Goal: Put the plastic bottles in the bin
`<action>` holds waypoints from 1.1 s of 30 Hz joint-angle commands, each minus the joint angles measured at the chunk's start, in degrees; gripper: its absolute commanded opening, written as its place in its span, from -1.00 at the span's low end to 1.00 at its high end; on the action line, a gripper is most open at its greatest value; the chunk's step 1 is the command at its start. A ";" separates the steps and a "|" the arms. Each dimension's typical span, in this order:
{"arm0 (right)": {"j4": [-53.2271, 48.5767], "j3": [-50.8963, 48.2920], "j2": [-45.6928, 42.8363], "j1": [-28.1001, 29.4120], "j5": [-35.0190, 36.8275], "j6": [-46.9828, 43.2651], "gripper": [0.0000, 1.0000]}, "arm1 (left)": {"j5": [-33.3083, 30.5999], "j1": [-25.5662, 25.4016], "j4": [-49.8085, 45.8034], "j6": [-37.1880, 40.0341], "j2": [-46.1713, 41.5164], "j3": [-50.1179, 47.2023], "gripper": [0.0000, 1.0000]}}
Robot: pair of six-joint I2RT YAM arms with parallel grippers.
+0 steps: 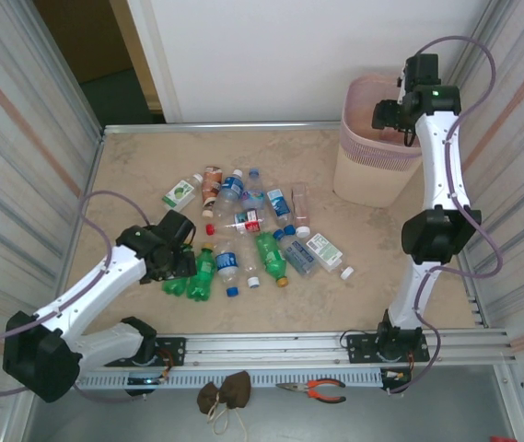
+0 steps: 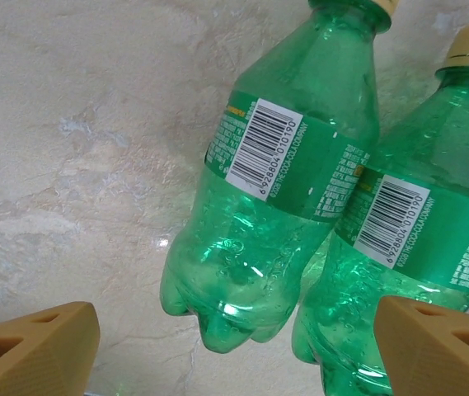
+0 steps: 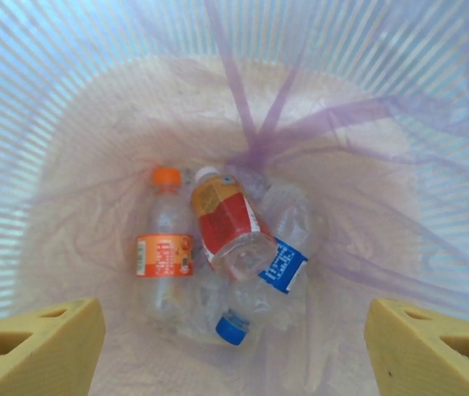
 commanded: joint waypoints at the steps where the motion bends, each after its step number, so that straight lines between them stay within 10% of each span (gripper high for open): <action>1: -1.57 1.99 -4.21 1.19 1.19 -0.47 0.64 | -0.42 0.49 1.02 -1.58 1.53 -0.57 0.74; 33: -0.75 -0.26 -9.98 5.52 1.65 -1.07 0.63 | 10.71 14.13 17.38 2.07 1.48 -13.14 0.50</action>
